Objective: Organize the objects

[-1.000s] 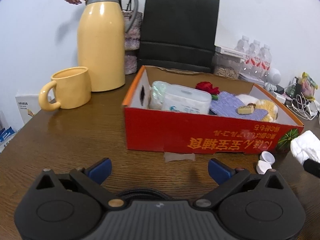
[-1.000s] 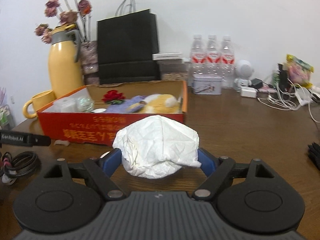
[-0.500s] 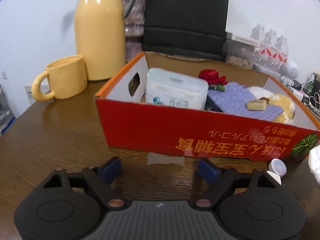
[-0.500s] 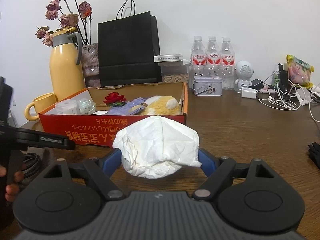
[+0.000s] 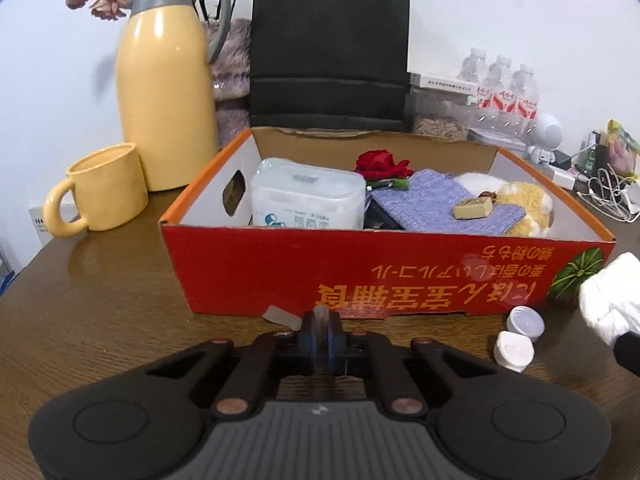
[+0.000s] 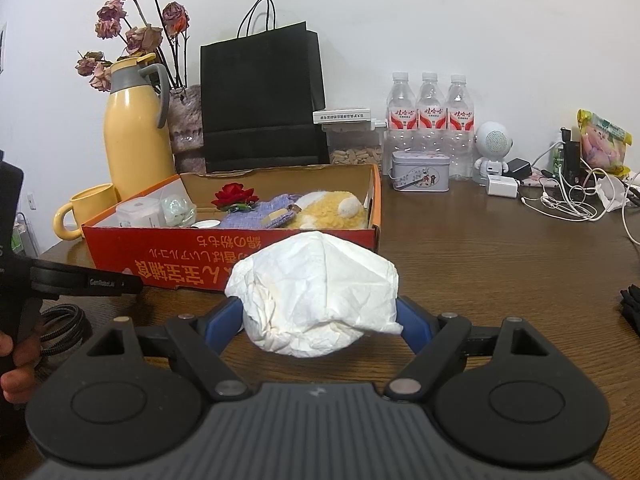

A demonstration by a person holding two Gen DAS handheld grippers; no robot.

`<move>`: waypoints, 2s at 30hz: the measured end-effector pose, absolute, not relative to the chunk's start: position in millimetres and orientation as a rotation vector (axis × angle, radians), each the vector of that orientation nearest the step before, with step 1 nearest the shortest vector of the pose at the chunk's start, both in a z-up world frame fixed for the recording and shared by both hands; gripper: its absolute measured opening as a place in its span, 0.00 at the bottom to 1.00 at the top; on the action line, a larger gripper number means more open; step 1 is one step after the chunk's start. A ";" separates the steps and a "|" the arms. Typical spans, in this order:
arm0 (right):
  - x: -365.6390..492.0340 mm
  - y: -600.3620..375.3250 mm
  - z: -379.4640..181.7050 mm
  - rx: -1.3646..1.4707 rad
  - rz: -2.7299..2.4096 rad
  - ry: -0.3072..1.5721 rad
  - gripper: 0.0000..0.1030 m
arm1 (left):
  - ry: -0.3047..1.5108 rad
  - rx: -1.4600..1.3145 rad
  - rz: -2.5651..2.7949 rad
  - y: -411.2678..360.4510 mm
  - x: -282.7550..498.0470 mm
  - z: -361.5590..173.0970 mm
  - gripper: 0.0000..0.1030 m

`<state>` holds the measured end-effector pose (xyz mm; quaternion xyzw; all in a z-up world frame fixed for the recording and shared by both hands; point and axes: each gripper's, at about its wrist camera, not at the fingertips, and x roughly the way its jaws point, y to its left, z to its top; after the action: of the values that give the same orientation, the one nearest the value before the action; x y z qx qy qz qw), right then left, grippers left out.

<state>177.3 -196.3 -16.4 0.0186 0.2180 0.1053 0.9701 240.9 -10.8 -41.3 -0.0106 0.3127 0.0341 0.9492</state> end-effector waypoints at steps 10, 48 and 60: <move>176.7 -196.6 -16.4 0.044 0.215 0.430 0.81 | 0.550 -0.029 0.011 -13.2 218.3 -29.3 0.03; 267.4 -135.3 36.8 -0.040 0.310 0.329 0.81 | 0.339 -0.070 -0.041 -41.3 266.0 51.8 0.04; 312.2 -146.7 22.9 -0.013 0.275 0.368 0.81 | 0.407 -0.060 0.039 -29.1 322.7 34.1 0.03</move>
<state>312.2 -146.7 22.9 -0.0062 0.1824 0.1361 0.9737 322.7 -29.1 34.1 -0.0296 0.2020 0.0193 0.9788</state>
